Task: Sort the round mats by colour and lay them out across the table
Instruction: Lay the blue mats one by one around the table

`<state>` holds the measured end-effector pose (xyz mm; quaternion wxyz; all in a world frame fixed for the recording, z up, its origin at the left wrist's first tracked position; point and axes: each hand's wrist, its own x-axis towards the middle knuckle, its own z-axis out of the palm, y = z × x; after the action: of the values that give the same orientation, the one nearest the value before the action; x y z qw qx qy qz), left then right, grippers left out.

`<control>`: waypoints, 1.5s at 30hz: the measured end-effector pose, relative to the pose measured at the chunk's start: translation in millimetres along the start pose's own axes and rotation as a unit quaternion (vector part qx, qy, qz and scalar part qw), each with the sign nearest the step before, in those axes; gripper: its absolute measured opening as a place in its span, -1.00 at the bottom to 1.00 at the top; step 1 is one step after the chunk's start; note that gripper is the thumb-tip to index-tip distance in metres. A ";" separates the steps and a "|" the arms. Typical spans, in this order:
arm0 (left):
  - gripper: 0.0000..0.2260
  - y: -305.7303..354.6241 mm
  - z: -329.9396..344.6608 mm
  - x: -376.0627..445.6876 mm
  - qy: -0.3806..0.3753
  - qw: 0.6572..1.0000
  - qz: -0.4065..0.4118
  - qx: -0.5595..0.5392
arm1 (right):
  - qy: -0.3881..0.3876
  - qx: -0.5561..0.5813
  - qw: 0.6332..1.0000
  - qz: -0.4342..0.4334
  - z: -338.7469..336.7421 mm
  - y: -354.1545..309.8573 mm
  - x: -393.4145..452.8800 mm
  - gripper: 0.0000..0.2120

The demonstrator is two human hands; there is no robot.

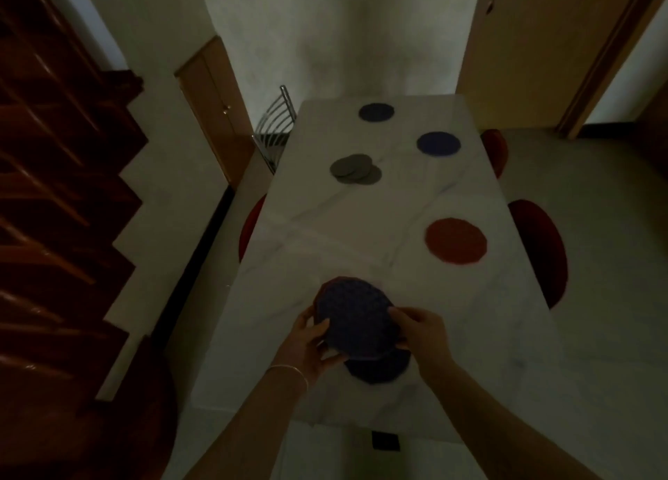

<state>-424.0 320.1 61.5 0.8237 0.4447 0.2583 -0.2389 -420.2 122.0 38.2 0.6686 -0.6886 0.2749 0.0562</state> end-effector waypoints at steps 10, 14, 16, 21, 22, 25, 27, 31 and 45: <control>-0.57 75.9 -18.0 -4.3 0.015 0.998 0.043 0.032 | -0.045 0.019 0.999 0.007 50.3 -67.6 8.4 -0.86; -0.60 117.2 -47.2 10.8 0.002 0.999 0.042 0.026 | -0.079 0.024 0.996 0.025 90.0 -91.2 15.8 -0.82; -0.63 138.5 -65.2 23.3 -0.009 0.999 0.035 0.016 | -0.077 0.034 0.996 0.029 116.8 -99.1 19.7 -0.84; -0.71 201.5 -117.1 69.9 -0.043 0.997 0.016 0.057 | -0.042 0.092 0.994 0.035 183.6 -102.0 28.0 -0.87; -0.74 216.2 -127.6 79.8 -0.044 0.997 0.009 0.065 | -0.026 0.113 0.992 0.038 194.3 -102.2 29.6 -0.88; -0.79 255.2 -156.3 102.4 -0.056 0.994 -0.012 0.088 | 0.025 0.159 0.986 0.051 219.3 -104.8 34.3 -0.89; -0.78 274.1 -170.9 115.8 -0.065 0.991 -0.022 0.112 | 0.056 0.182 0.980 0.065 230.6 -104.5 34.9 -0.87; -0.75 300.2 -181.4 144.3 -0.064 0.991 -0.054 0.108 | 0.115 0.231 0.962 0.093 240.4 -99.0 39.3 -0.83; -0.69 358.9 -99.6 270.4 -0.114 0.971 -0.075 0.197 | 0.235 0.325 0.908 0.123 249.7 -76.6 129.1 -0.64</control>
<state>-18.1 537.0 60.7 0.7234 0.5480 0.1431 -0.3948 -204.2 317.0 24.1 0.7592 -0.3871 0.5098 -0.1177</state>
